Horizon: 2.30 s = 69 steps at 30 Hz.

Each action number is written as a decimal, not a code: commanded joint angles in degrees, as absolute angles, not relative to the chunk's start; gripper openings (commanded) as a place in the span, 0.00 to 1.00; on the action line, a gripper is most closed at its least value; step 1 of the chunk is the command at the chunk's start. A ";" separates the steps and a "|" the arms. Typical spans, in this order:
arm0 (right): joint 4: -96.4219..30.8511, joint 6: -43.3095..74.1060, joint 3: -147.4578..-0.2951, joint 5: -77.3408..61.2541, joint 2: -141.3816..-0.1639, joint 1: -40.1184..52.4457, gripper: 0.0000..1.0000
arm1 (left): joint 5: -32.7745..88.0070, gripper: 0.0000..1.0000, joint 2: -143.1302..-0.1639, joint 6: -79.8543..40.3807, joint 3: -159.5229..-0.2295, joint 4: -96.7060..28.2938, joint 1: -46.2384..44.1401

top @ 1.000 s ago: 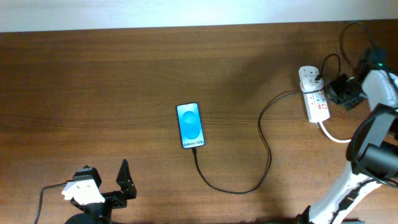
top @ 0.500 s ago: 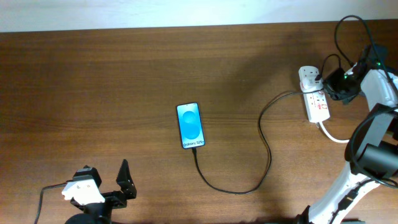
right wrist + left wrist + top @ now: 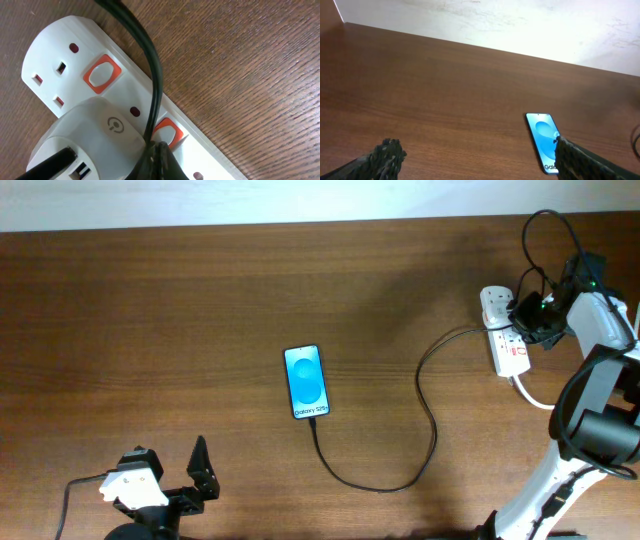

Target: Plug charger to phone and switch on socket

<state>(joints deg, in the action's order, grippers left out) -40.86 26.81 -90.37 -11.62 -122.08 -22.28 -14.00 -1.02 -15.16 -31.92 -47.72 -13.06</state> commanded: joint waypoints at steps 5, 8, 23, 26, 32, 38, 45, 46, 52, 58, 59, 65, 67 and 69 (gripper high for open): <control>-39.55 24.91 -90.43 -11.35 -121.62 -21.71 0.04 | -14.61 0.99 -0.89 -14.92 -31.75 -47.66 -12.97; -39.46 24.18 -91.96 -11.33 -120.84 -21.85 0.04 | -14.61 0.99 -0.89 -14.90 -31.75 -47.66 -12.95; -38.57 22.70 -92.05 -10.70 -123.09 -18.76 0.04 | -14.61 0.99 -0.89 -14.92 -31.75 -47.66 -12.95; -38.48 22.74 -91.53 -10.74 -123.20 -18.24 0.04 | -14.61 0.99 -0.89 -14.90 -31.75 -47.64 -12.95; -37.69 22.70 -87.72 -14.66 -123.33 -15.70 0.04 | -14.61 0.99 -0.89 -14.90 -31.75 -47.66 -12.95; -40.10 22.94 -87.66 -18.02 -123.33 -12.29 0.04 | -14.61 0.99 -0.89 -14.90 -31.75 -47.64 -12.97; -45.32 24.49 -87.68 -9.52 -122.98 -11.44 0.04 | -14.61 0.99 -0.89 -14.90 -31.75 -47.66 -12.95; -47.05 24.47 -87.68 -5.52 -122.48 -11.84 0.04 | -14.61 0.99 -0.89 -14.90 -31.75 -47.66 -12.97; -55.20 23.99 -87.70 0.32 -111.92 -16.27 0.04 | -14.61 0.99 -0.89 -14.90 -31.75 -47.64 -12.95; -66.78 16.69 -87.70 -3.64 -82.78 -15.29 0.04 | -14.61 0.99 -0.89 -14.92 -31.75 -47.64 -12.95; -69.01 16.21 -87.70 -4.38 -77.84 -15.29 0.04 | -14.61 0.99 -0.89 -14.90 -31.75 -47.64 -12.97; -83.11 12.43 -87.70 -4.23 -46.44 -15.29 0.05 | -14.61 0.99 -0.89 -14.90 -31.75 -47.66 -12.95; -87.44 12.43 -87.70 -4.25 -37.43 -15.29 0.70 | -14.61 1.00 -0.89 -14.90 -31.75 -47.66 -12.97; -94.48 12.43 -87.70 -4.25 -29.08 -15.29 0.98 | -14.61 0.99 -0.89 -14.90 -31.75 -47.64 -12.95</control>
